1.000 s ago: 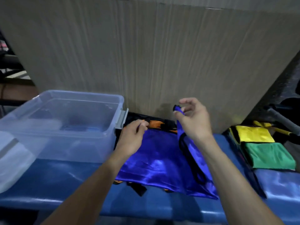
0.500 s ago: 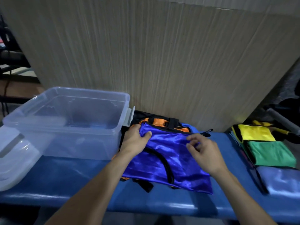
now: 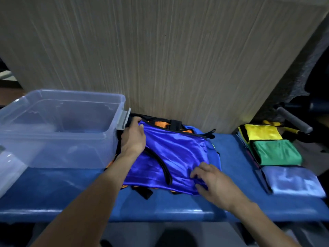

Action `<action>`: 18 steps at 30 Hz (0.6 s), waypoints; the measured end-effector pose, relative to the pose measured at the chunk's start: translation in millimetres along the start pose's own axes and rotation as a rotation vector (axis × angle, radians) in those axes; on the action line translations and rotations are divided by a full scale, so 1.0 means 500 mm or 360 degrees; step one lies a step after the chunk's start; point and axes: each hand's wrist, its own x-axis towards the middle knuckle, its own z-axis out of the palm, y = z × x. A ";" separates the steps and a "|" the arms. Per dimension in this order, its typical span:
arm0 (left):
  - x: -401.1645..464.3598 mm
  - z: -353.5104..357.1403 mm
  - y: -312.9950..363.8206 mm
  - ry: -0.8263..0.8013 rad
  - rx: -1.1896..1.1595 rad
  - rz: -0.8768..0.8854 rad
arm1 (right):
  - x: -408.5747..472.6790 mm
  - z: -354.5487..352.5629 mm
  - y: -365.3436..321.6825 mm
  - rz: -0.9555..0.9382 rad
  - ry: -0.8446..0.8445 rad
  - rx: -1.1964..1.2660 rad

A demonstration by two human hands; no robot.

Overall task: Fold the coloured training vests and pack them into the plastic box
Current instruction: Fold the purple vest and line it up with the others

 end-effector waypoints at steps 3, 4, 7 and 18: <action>0.015 -0.002 -0.012 0.0062 0.0139 -0.0045 | -0.011 -0.002 0.002 0.0076 0.0156 0.0279; 0.019 0.000 -0.018 0.0048 0.0180 -0.0056 | -0.010 -0.005 0.006 0.0169 0.0294 0.0409; 0.030 0.008 -0.028 -0.0049 0.0295 -0.0061 | 0.015 -0.012 0.030 0.0603 0.0656 0.0732; -0.119 0.033 0.047 -0.0656 0.0568 0.1267 | 0.093 -0.002 0.049 0.1263 0.0446 0.1642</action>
